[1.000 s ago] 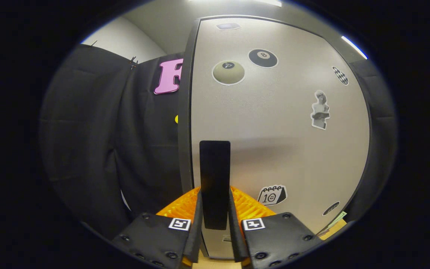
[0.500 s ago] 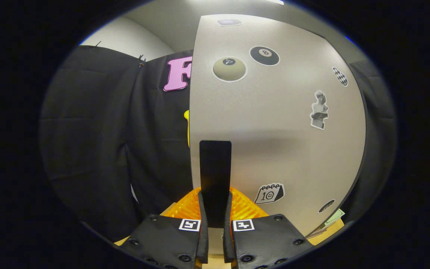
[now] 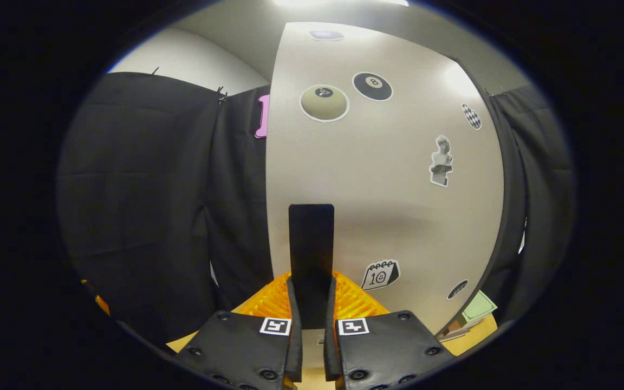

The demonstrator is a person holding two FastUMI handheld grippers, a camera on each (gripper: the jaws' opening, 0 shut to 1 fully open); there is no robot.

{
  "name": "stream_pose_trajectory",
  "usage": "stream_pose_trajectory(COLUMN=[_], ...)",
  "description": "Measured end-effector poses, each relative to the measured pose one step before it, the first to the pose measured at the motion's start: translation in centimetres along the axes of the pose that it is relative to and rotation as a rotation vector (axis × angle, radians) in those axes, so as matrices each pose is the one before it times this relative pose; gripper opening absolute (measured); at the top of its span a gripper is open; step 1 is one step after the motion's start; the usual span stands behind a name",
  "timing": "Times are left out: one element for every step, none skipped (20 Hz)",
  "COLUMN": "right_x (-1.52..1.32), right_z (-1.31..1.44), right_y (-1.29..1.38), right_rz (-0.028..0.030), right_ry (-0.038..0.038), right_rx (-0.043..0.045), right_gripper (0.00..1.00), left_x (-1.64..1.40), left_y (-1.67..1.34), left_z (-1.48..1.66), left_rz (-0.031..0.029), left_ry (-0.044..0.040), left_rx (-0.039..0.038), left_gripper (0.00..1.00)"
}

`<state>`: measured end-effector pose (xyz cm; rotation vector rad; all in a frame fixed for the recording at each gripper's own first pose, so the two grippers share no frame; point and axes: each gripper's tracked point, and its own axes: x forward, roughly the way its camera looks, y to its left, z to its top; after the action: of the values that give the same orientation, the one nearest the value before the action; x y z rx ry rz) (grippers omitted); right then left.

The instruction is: Open the cabinet door with the right hand, grasp the bottle in the cabinet with the left hand and place it on the coaster, then close the cabinet door with the right hand.

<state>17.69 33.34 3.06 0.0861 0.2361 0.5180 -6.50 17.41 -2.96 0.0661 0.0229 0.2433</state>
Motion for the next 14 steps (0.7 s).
stream_pose_trajectory(right_x=[-0.559, -0.263, -0.443, -0.393, -0.469, -0.33, -0.348, -0.245, -0.377, -0.327, -0.224, -0.346, -0.374, -0.333], right_z=[0.023, -0.154, 0.024, -0.083, 0.008, -0.09, -0.019, -0.02, 0.11, -0.141, -0.03, 0.018, 0.026, -0.034], right_y=[-0.191, -0.235, -0.214, -0.09, -0.152, -0.156, -0.297, -0.195, -0.162, -0.223, -0.192, -0.2, -0.225, -0.325], right_rz=[0.00425, 0.001, 0.00049, 0.00155, 0.00039, -0.00157, -0.00414, -0.00381, -0.00299, -0.00245, -0.00195, -0.00363, -0.00679, -0.01023], right_ry=[-0.00421, -0.00479, -0.00295, 0.00177, 0.00117, 0.00122, 0.00052, -0.00322, -0.00369, 0.00538, 0.00667, 0.00086, 0.00274, -0.00086], right_rx=[-0.00185, 0.00215, 0.00032, -0.00363, -0.00393, -0.0008, 0.00241, -0.00406, -0.00323, -0.00035, 0.00006, 0.00129, -0.00146, -0.00321], right_gripper=[0.17, 0.18, 0.17, 0.18, 0.17, 0.18, 0.17, 0.17, 0.17, 0.17, 0.14, 0.17, 0.14, 0.17], left_x=[0.055, 0.227, 0.44, 0.342, 0.423, 0.445, 0.08, 0.362, 0.291, 0.129, 0.249, 0.201, 0.168, 0.288], left_y=[-0.234, -0.322, -0.486, -0.429, -0.536, -0.592, -0.536, -0.669, -0.689, -0.531, -0.788, -0.72, -0.729, -0.778], left_z=[0.005, -0.027, -0.207, -0.003, 0.08, 0.147, 0.023, 0.153, 0.082, 0.05, -0.043, -0.067, -0.014, 0.265], left_rz=[-0.0104, -0.01159, -0.0119, -0.01178, -0.0138, -0.01392, -0.01461, -0.01512, -0.01458, -0.01536, -0.0205, -0.01905, -0.01871, -0.01816], left_ry=[-0.00299, -0.00065, 0.00137, 0.00034, 0.0003, -0.00199, -0.00331, -0.00426, -0.00367, -0.00081, 0.00252, 0.00238, 0.00122, -0.00267], left_rx=[0.00083, -0.00169, -0.00371, -0.00524, -0.00589, -0.00522, -0.003, -0.00063, 0.00063, -0.00165, -0.00502, -0.00704, -0.00645, -0.00452], left_gripper=[0.68, 0.68, 0.68, 0.68, 0.68, 0.68, 0.68, 0.68, 0.68, 0.68, 0.68, 0.68, 0.68, 0.68])
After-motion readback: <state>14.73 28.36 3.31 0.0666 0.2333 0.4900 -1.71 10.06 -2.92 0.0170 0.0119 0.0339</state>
